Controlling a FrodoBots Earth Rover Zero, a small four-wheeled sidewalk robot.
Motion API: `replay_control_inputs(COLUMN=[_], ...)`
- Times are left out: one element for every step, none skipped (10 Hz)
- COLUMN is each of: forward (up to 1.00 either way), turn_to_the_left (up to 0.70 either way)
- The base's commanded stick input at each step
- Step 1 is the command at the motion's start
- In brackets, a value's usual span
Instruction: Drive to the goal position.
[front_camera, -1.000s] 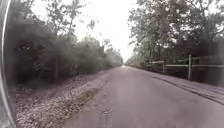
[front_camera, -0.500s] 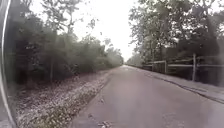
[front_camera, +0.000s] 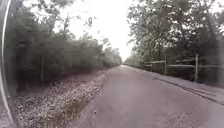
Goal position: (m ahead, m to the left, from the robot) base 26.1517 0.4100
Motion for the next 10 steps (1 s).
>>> replay_control_inputs(forward=[0.70,0.70,0.70,0.70,0.70,0.70,0.70,0.70,0.70,0.70], turn_to_the_left=[0.00,0.00,0.00,0.00,0.00,0.00,-0.02,-0.04,-0.04,0.00])
